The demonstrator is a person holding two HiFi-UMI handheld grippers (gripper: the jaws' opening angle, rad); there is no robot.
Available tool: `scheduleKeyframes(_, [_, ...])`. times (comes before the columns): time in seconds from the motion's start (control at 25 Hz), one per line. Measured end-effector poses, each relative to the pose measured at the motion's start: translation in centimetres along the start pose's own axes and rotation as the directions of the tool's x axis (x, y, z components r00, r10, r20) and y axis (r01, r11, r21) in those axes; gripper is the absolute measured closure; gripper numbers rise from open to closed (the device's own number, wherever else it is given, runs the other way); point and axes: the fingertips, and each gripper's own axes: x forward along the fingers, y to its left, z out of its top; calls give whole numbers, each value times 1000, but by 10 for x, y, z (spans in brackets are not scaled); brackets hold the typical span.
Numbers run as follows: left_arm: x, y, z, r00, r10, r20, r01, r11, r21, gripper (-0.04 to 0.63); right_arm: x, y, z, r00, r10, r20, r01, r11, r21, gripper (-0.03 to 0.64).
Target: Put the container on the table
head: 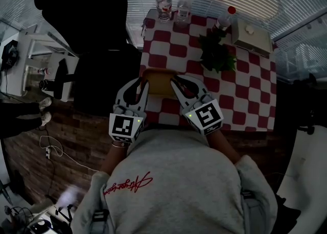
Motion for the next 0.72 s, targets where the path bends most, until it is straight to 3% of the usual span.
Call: scheduleKeyframes(0.72, [5, 1, 23, 999, -12, 50, 13, 1000, -20, 540, -1, 3, 22, 998, 9, 60, -9, 1000, -3, 581])
